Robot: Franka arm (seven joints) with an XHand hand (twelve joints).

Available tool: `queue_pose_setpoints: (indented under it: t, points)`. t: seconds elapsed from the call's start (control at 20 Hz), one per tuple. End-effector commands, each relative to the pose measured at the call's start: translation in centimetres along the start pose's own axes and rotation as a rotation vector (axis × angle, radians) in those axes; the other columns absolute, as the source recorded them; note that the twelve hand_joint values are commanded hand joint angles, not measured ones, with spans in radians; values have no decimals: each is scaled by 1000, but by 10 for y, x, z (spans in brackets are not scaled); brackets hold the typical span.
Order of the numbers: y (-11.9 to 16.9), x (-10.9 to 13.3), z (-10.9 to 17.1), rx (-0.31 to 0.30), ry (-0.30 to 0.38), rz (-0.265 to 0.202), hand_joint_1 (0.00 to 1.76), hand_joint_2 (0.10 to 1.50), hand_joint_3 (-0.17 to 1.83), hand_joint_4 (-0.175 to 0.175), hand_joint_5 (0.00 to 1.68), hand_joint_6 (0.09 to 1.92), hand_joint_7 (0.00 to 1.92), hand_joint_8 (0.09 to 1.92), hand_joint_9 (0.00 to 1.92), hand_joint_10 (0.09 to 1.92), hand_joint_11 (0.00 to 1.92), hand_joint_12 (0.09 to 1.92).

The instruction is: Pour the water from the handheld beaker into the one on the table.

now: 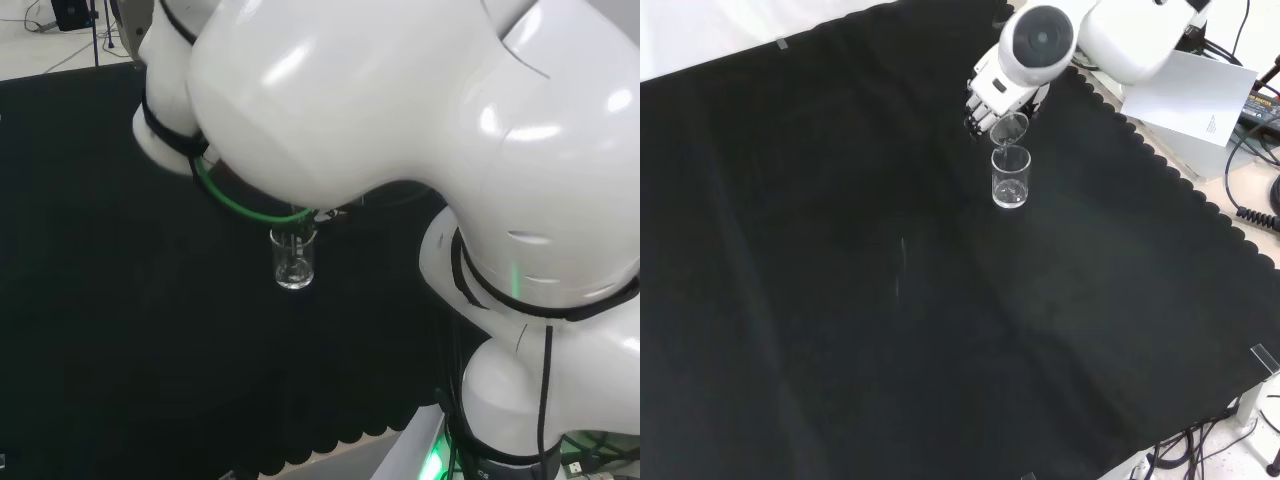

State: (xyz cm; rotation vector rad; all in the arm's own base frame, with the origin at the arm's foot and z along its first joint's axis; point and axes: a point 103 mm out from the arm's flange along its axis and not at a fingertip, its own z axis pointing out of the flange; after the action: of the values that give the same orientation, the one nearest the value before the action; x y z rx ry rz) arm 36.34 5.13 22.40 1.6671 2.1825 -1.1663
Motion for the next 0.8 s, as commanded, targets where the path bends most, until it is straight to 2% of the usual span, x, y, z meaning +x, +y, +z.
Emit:
queue_pose_setpoints:
  t: [0.05, 0.4, 0.8]
  points:
    - [0, -6, -1, -30, 141, -40, 1320, 1017, -175, -175, 1457, 169, 1551, 87, 1685, 523, 1478, 763]
    - [2, -11, 4, -54, 253, -70, 1320, 1018, -175, -175, 1454, 173, 1550, 87, 1683, 526, 1478, 761]
    - [1, -25, 13, -172, 509, -122, 1319, 1018, -175, -175, 1451, 180, 1548, 87, 1671, 526, 1471, 755]
